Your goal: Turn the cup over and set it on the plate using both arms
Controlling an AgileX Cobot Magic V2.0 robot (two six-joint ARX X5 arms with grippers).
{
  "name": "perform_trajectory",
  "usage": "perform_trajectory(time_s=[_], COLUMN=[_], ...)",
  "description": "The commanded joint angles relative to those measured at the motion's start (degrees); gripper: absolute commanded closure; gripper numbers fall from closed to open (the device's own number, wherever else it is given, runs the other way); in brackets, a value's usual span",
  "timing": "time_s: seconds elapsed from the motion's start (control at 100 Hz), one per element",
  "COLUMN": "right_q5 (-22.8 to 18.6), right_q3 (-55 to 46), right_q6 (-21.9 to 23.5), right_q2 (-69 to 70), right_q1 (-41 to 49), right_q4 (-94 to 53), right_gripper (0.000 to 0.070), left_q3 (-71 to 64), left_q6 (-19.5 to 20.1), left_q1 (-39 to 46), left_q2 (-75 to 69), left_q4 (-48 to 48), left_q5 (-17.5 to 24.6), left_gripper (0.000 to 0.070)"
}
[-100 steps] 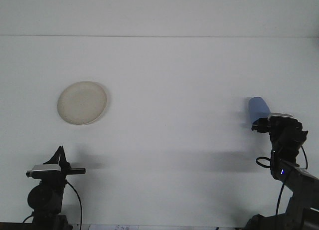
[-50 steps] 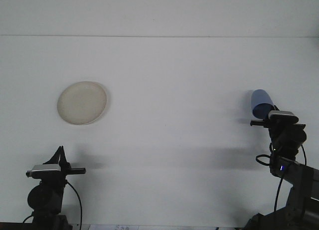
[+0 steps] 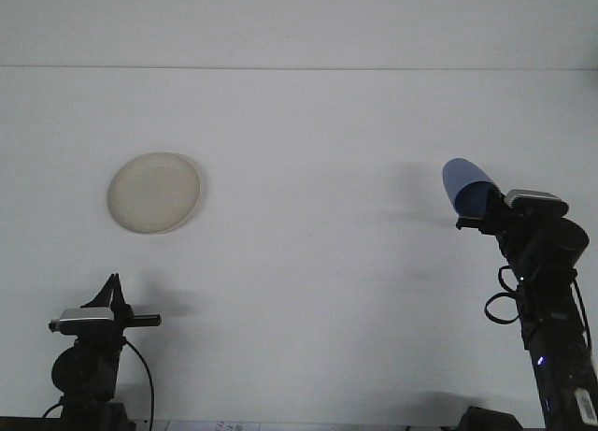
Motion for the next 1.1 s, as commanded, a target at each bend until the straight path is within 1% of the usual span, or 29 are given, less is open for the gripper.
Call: perform_trajectory(time_s=[0.0,0.13,0.21,0.37,0.44,0.61,0.68,0.85,1.09], right_q5=[-0.28,-0.22,-0.2,0.15,0.57,4.44,4.55,4.57,4.87], right_q3=[6.19,17.4,23.3,30.77,32.09,32.41,32.44,32.52,32.52], right_q6=[-0.15,-1.55,-1.57,-1.77,-1.77,-1.73,-1.75,-1.88,-1.99], right_q2=[-0.9,-0.55,1.38,6.67,9.33,16.11,19.23,26.05,30.51], right_q1=[3.08,12.15,18.49,31.1,36.22,47.06,50.14,55.49,59.32], right_q4=[-14.4,-31.95,-40.46,-52.41,-55.45,-58.12,-58.69,-59.58,-60.37], right_gripper=[0.0697,0.0697,0.0697,0.0697,0.0697,0.0697,0.0697,0.0697,0.0696], left_q3=[-1.05,-1.05,-1.05,-1.05,-1.03,-1.05,-1.03,-1.03,-1.03], left_q6=[0.46,0.46,0.46,0.46,0.46,0.46,0.46,0.46,0.46], left_q1=[0.09,0.09,0.09,0.09,0.09,0.09,0.09,0.09,0.09], left_q2=[-0.07,-0.07,-0.07,-0.07,-0.07,-0.07,-0.07,-0.07,-0.07], left_q4=[0.57,0.57,0.57,0.57,0.57,0.57,0.57,0.57,0.57], left_q5=[-0.09,-0.09,-0.09,-0.09,-0.09,-0.09,-0.09,-0.09,-0.09], left_gripper=[0.0684,0.0684,0.0684,0.0684,0.0684,0.0684,0.0684,0.0684,0.0684])
